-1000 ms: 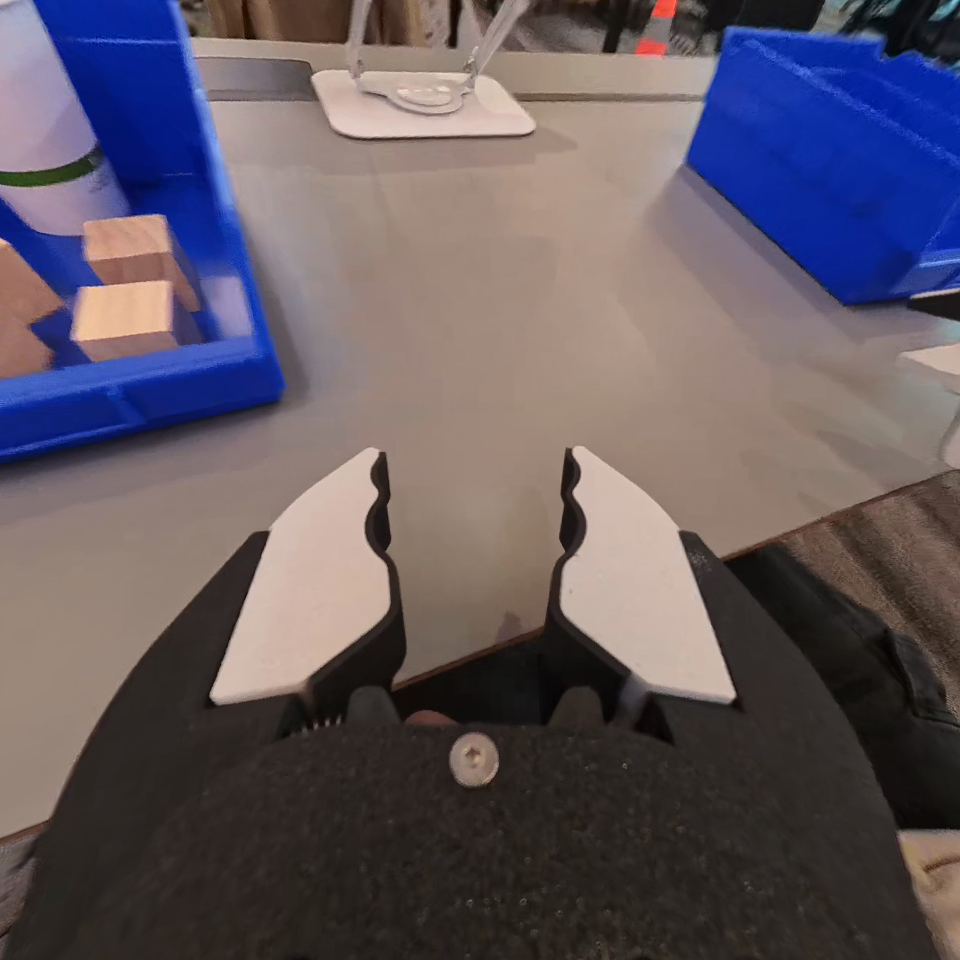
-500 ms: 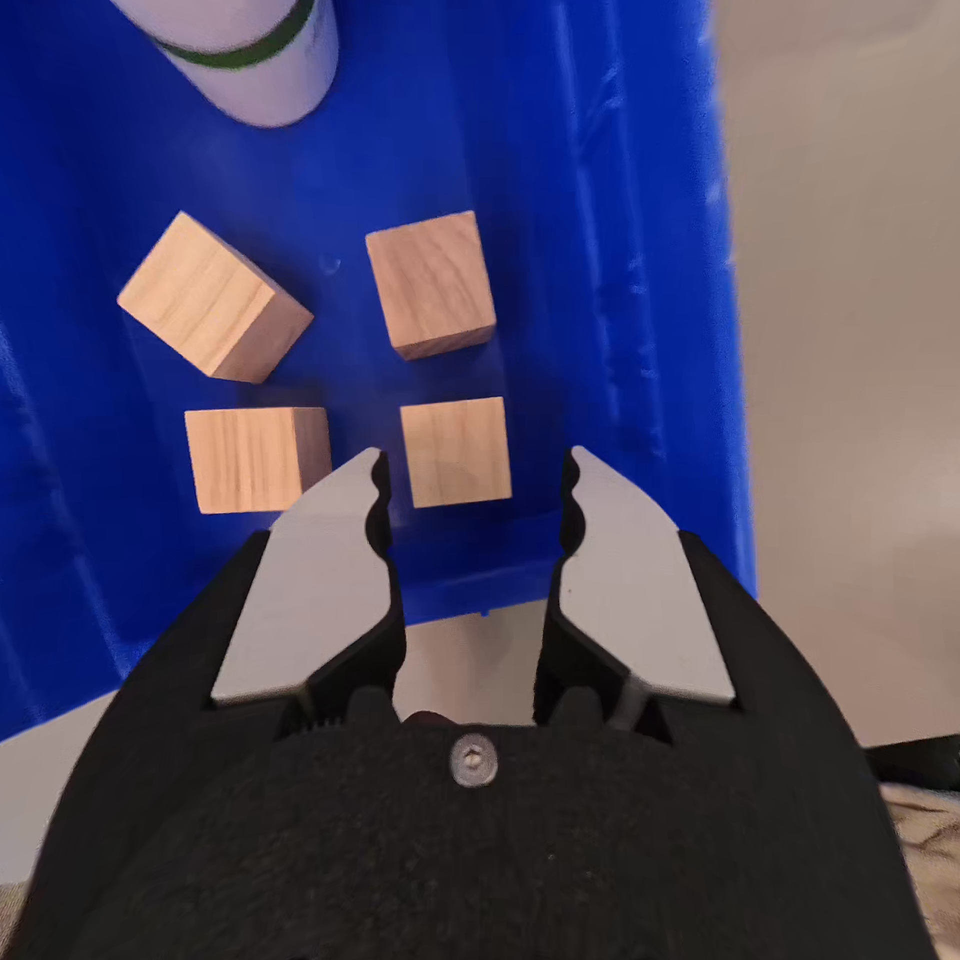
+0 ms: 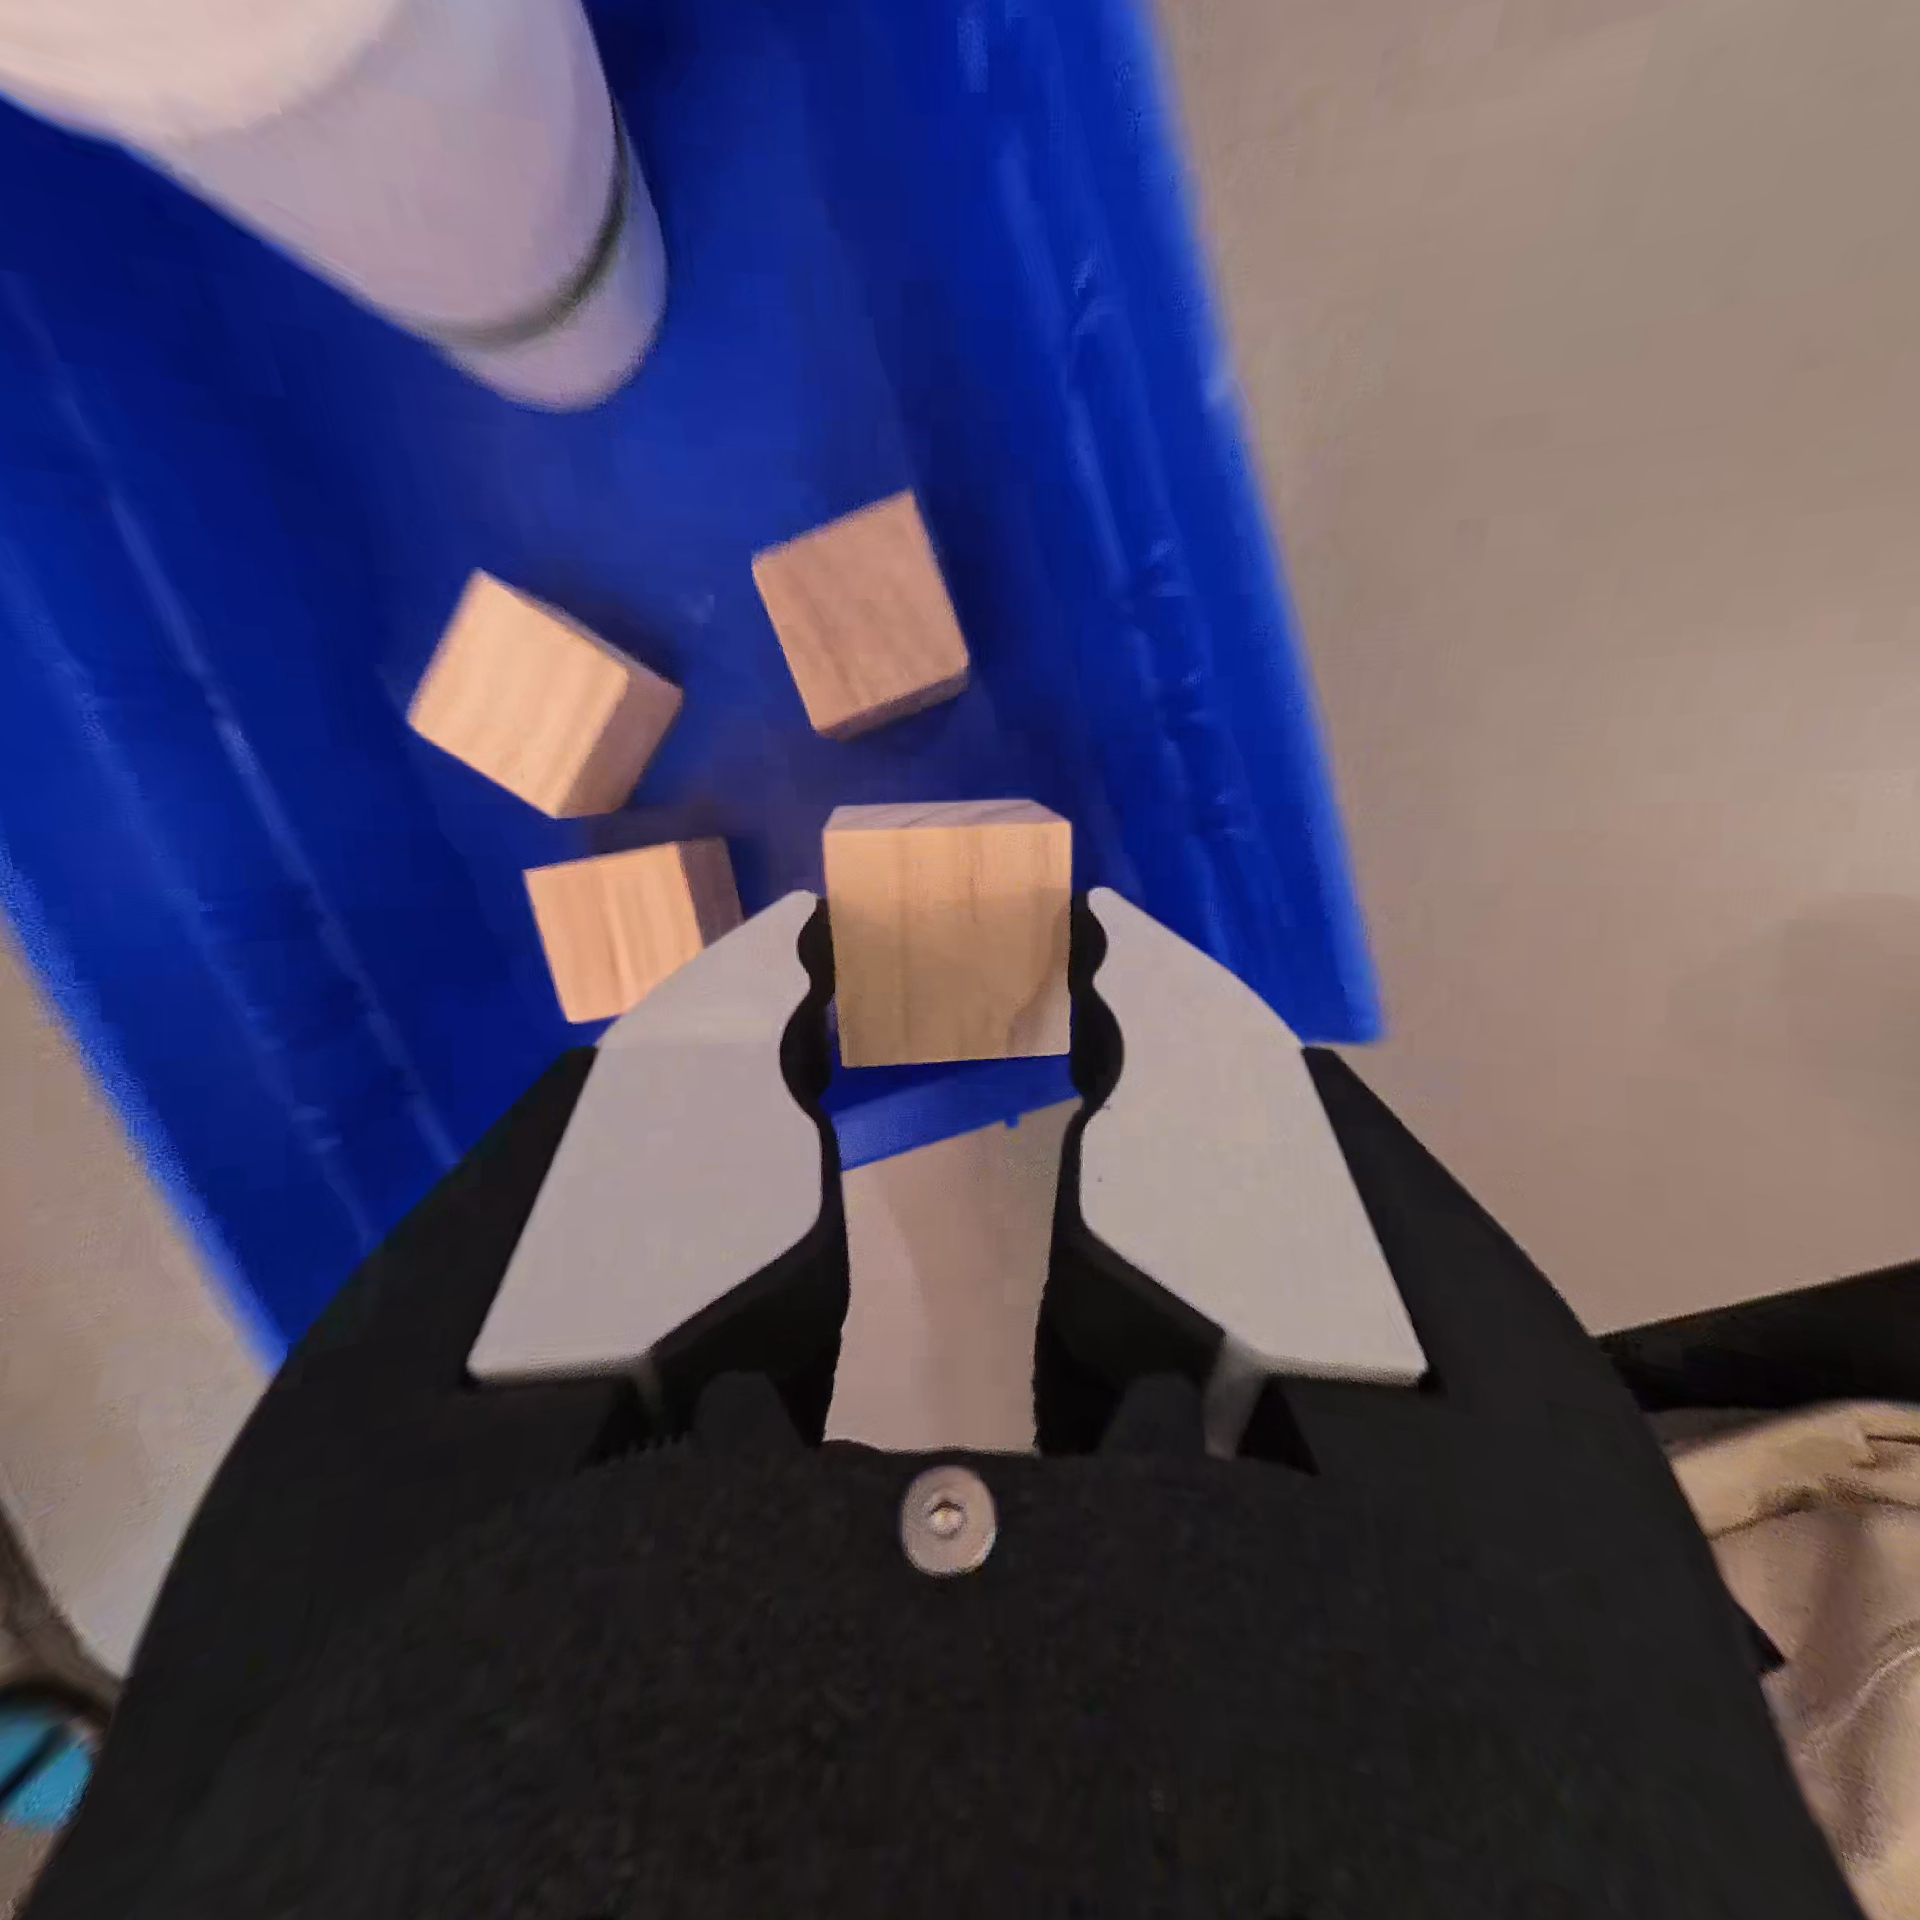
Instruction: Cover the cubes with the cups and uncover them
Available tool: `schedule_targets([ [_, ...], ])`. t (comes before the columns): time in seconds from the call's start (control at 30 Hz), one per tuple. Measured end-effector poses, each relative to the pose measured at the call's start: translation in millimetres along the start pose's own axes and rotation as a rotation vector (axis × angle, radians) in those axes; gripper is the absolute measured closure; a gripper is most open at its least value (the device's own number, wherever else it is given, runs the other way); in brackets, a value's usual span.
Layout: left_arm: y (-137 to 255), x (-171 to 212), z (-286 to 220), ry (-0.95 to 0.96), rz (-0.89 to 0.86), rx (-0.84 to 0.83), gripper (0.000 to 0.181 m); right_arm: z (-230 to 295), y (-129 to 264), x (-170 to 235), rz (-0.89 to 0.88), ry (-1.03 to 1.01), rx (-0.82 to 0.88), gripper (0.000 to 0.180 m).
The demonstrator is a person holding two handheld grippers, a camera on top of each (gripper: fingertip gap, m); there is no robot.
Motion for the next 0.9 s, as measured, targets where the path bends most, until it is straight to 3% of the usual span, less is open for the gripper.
schedule_targets([
  [0.03,18,-8,-8,-0.039,-0.052,0.009,0.138,-1,0,0,-0.001,0.0,0.003,0.137],
  [0.13,58,-33,-62,-0.231,-0.178,0.081,0.138,-2,-1,-1,0.0,0.008,0.01,0.137],
  [0.2,56,-47,-109,-0.365,-0.167,0.111,0.138,-2,-3,-1,0.004,0.016,0.011,0.138],
  [0.3,11,-60,-173,-0.505,-0.054,0.139,0.137,0,-5,-1,0.012,0.028,0.012,0.139],
  [0.43,-54,-69,-218,-0.572,0.08,0.12,0.137,2,-5,0,0.024,0.047,0.011,0.139],
  [0.6,-93,-76,-240,-0.539,0.133,0.138,0.137,2,-4,5,0.061,0.053,0.004,0.139],
  [0.77,-100,-76,-246,-0.526,0.119,0.161,0.137,0,-3,8,0.089,0.035,0.0,0.139],
  [0.83,-94,-71,-242,-0.517,0.094,0.158,0.113,-3,-8,6,0.129,0.047,0.008,0.139],
  [0.9,-75,-60,-230,-0.486,0.008,0.161,0.109,-9,-17,-7,0.208,0.065,0.016,0.136],
])
Point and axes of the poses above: each gripper's, where its closed fingertips meet, y back along the fingers, x out of its underside, z = x × y across the jaws, the point moved 6 cm from there along y, back along the fingers, and after that the axes turned 3 degrees about z, right-handed, at the moved point
